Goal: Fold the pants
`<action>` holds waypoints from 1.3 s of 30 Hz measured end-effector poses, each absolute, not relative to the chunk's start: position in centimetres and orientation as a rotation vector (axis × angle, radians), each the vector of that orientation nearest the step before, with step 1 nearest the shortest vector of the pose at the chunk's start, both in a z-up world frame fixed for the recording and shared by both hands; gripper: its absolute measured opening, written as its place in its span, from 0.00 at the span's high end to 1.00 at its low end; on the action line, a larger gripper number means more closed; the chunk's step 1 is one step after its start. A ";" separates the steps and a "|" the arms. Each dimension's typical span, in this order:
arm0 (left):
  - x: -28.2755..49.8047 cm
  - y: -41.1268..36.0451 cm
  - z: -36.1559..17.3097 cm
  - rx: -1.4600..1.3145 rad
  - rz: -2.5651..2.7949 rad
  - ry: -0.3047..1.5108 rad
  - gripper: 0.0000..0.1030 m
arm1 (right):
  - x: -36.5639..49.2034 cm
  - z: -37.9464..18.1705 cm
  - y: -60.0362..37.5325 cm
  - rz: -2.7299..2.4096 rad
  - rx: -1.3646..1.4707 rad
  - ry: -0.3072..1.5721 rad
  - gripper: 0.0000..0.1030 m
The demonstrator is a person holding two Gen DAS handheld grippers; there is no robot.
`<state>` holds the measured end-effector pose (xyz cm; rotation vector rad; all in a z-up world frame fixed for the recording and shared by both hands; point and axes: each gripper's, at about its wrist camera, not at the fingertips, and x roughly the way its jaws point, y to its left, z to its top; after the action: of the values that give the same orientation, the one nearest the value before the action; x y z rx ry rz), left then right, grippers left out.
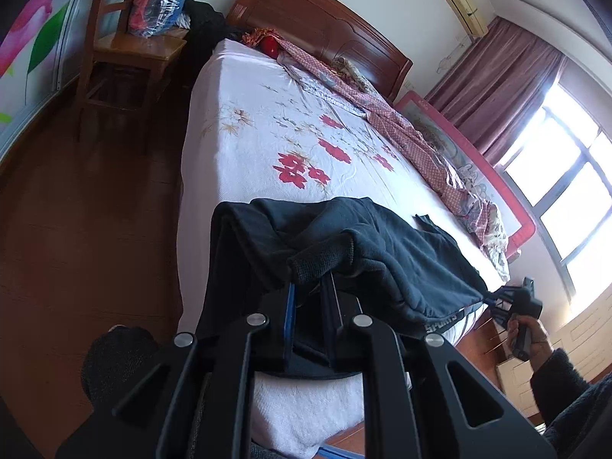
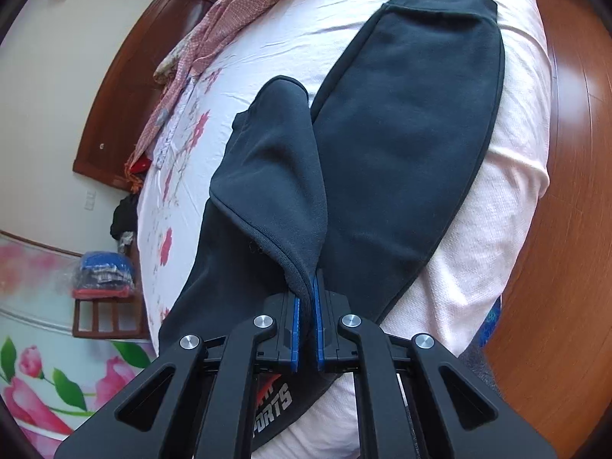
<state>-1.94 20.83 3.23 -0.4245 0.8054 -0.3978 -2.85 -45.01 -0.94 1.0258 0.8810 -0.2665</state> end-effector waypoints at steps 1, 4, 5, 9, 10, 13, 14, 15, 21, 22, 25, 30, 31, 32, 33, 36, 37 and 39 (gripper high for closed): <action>-2.2 20.6 3.0 -0.396 -0.390 0.819 0.88 | -3.1 -0.9 -45.2 -0.273 1.031 0.884 0.95; -2.9 20.2 2.1 -0.344 -0.391 0.852 0.88 | -3.6 -1.6 -46.1 -0.313 1.037 0.893 0.95; -3.0 20.1 1.8 -0.320 -0.390 0.865 0.87 | -3.6 -2.0 -46.3 -0.310 1.054 0.902 0.95; -3.5 20.3 0.7 -0.271 -0.367 0.921 0.86 | -3.3 -3.4 -46.2 -0.314 1.018 0.958 0.95; -3.8 20.3 0.7 -0.248 -0.360 0.927 0.86 | -3.5 -3.9 -46.5 -0.334 1.028 0.963 0.95; -5.0 21.4 1.6 -0.205 -0.314 0.939 0.86 | -3.3 -5.0 -46.8 -0.331 1.051 0.984 0.95; -5.4 21.9 2.1 -0.197 -0.286 0.928 0.85 | -3.0 -5.0 -46.6 -0.337 1.033 0.999 0.95; -5.5 22.6 3.0 -0.183 -0.237 0.910 0.85 | -2.9 -5.0 -46.4 -0.332 1.034 1.007 0.95; -2.2 18.1 7.1 -0.153 -0.271 0.777 0.25 | -3.6 -1.0 -45.2 -0.425 0.828 1.049 0.59; -1.1 16.1 7.4 -0.141 -0.315 0.756 0.24 | -3.8 0.3 -44.8 -0.426 0.780 1.024 0.59; 1.7 10.2 6.5 -0.085 -0.407 0.762 0.17 | -3.0 4.3 -42.9 -0.422 0.569 0.964 0.59; 4.6 3.5 2.0 -0.005 -0.402 0.891 0.17 | 3.6 8.4 -39.1 -0.320 0.208 0.886 0.59; 4.6 3.1 0.9 0.005 -0.376 0.925 0.17 | 5.6 8.5 -38.3 -0.299 0.132 0.882 0.59; 4.5 2.9 0.1 0.006 -0.360 0.958 0.17 | 7.7 8.4 -37.3 -0.273 0.049 0.880 0.59; 4.2 2.8 -0.5 0.010 -0.361 0.971 0.17 | 9.9 8.1 -36.4 -0.256 -0.024 0.889 0.59; 3.3 2.9 -0.1 0.016 -0.351 0.956 0.15 | 15.8 5.9 -34.2 -0.183 -0.159 0.951 0.59; 3.1 3.0 0.0 0.020 -0.351 0.956 0.14 | 17.3 4.9 -33.5 -0.177 -0.219 0.979 0.59; 3.3 3.1 0.0 0.013 -0.342 0.966 0.13 | 20.0 2.9 -32.5 -0.169 -0.311 1.041 0.59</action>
<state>3.27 3.10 0.05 0.0127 0.9656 -0.3424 19.99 -32.47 2.93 -0.3105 1.0406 -0.1688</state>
